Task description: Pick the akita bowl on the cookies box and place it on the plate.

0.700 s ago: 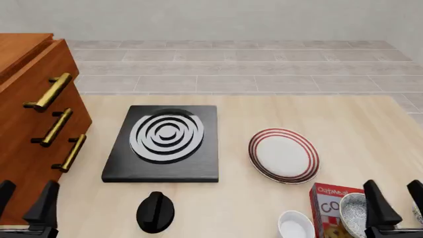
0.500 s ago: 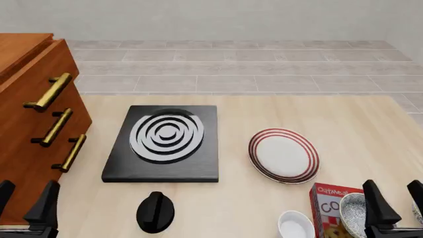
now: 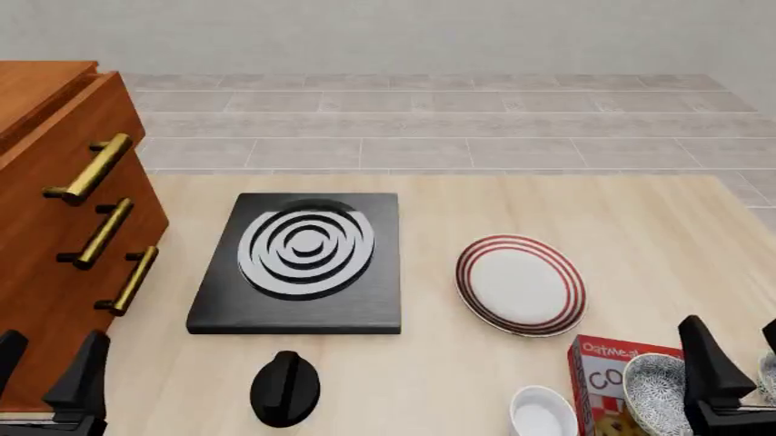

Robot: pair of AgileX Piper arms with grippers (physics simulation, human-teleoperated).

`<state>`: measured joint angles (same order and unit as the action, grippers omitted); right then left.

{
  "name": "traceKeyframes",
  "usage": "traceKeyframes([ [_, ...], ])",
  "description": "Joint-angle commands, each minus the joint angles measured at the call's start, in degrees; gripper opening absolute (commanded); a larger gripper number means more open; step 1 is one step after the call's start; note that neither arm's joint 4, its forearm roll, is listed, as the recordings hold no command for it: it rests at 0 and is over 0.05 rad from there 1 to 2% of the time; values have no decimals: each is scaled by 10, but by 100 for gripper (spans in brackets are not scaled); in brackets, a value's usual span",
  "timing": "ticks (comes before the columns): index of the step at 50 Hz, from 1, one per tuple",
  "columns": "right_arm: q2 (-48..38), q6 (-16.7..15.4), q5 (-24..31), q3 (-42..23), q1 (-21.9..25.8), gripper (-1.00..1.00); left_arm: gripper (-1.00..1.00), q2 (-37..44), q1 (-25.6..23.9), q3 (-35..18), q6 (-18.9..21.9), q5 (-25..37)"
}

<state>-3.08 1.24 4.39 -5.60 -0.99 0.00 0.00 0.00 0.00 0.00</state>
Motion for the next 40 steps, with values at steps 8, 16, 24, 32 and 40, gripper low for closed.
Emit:
traceKeyframes([
  [8,-69,-3,152,-235,-13,100,100,0,0,0,0,0],
  [16,-128,-27,241,-363,-58,100,100,0,0,0,0,0],
  [24,-183,-10,319,-446,-47,100,100,0,0,0,0,0],
  [32,-203,-89,379,-488,-54,100,100,0,0,0,0,0],
  [40,-243,-16,446,-517,-56,100,100,0,0,0,0,0],
])
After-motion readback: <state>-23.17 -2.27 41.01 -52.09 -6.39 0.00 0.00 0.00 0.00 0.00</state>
